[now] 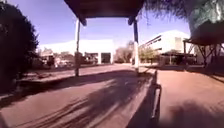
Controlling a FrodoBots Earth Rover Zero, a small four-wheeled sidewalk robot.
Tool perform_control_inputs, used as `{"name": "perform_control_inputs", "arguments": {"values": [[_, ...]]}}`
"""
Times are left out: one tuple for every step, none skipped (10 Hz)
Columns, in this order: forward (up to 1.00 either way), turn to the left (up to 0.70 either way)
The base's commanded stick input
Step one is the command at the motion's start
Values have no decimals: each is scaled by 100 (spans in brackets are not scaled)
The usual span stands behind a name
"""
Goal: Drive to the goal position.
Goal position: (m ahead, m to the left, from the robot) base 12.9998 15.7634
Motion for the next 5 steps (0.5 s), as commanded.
{"name": "perform_control_inputs", "arguments": {"values": [[85,0],[85,0],[85,0],[85,0],[85,0]]}}
